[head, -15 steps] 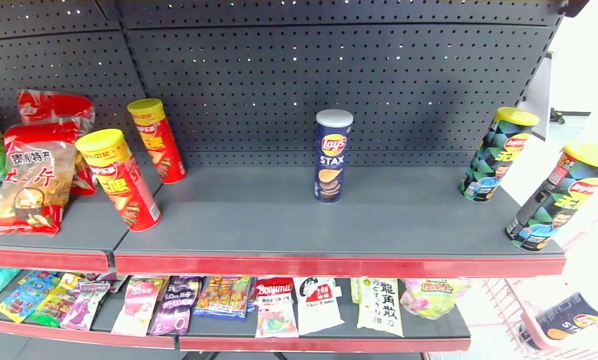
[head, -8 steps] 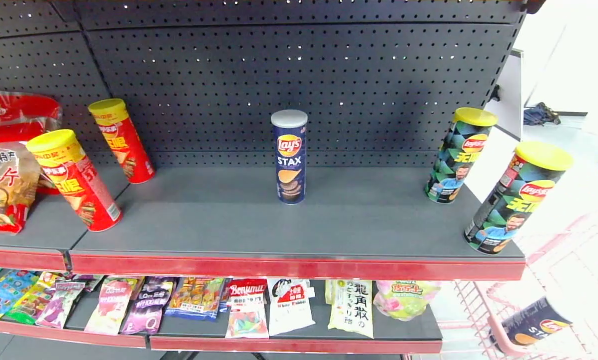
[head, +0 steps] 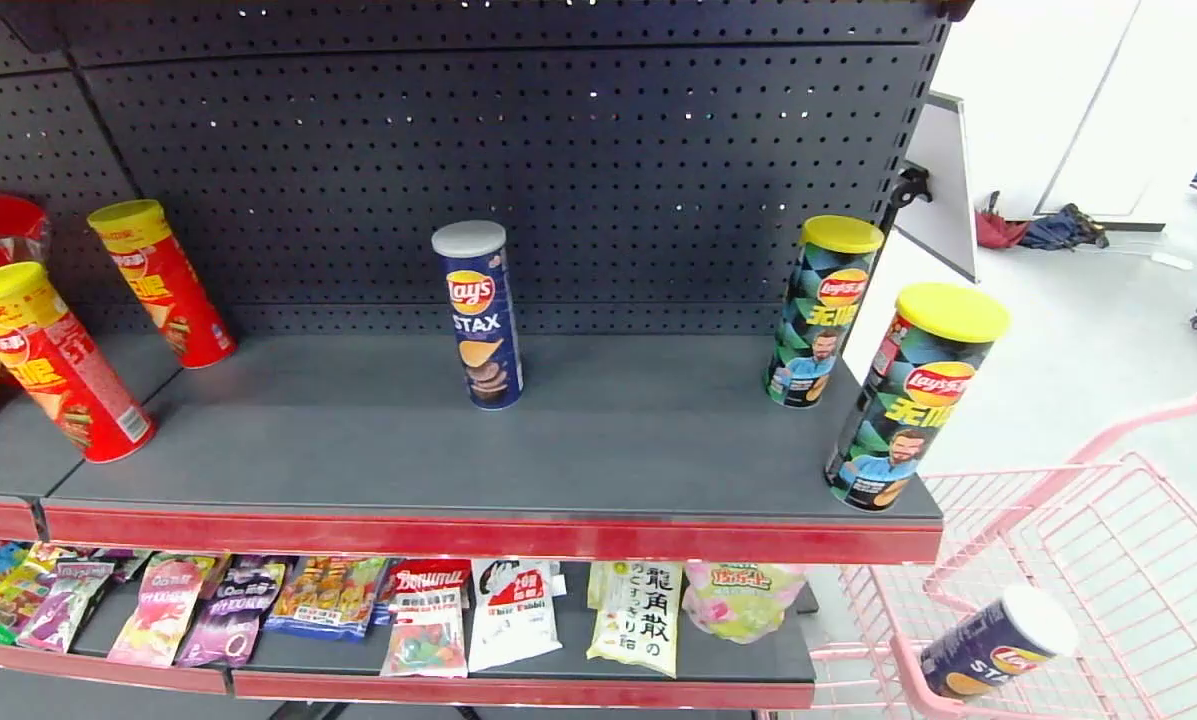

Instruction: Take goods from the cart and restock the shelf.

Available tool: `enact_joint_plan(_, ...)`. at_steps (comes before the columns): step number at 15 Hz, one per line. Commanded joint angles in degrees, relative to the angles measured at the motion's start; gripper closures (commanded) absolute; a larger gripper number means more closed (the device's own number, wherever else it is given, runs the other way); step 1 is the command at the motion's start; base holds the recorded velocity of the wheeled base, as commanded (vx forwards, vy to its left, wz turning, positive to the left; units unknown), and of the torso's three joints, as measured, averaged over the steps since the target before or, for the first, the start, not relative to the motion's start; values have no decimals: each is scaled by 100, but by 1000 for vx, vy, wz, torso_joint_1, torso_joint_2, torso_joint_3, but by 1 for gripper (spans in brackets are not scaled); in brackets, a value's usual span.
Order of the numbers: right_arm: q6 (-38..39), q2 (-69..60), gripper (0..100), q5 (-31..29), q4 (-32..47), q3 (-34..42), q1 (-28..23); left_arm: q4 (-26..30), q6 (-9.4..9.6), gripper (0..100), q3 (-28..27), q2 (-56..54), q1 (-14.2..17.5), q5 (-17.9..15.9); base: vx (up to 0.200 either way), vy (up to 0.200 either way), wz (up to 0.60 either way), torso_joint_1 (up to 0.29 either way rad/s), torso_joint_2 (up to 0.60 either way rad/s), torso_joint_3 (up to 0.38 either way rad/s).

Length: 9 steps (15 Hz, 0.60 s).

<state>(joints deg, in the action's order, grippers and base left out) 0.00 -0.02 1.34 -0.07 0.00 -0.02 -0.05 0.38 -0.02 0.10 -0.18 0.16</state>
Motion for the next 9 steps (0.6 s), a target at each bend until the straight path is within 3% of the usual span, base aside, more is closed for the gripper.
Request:
enact_joint_plan(1, 0, 2, 0, -2, -1, 0, -6, -4, -11, 0, 2, -1, 1, 2, 0, 0, 0, 0, 0, 0)
enact_joint_plan(4, 0, 2, 0, 7, -1, 0, 2, -4, -29, 0, 2, -1, 1, -7, 0, 0, 0, 0, 0, 0)
enact_joint_plan(9, 0, 2, 0, -2, -1, 0, 2, -4, -29, 0, 2, -1, 1, -7, 0, 0, -600, 7, 3, 0)
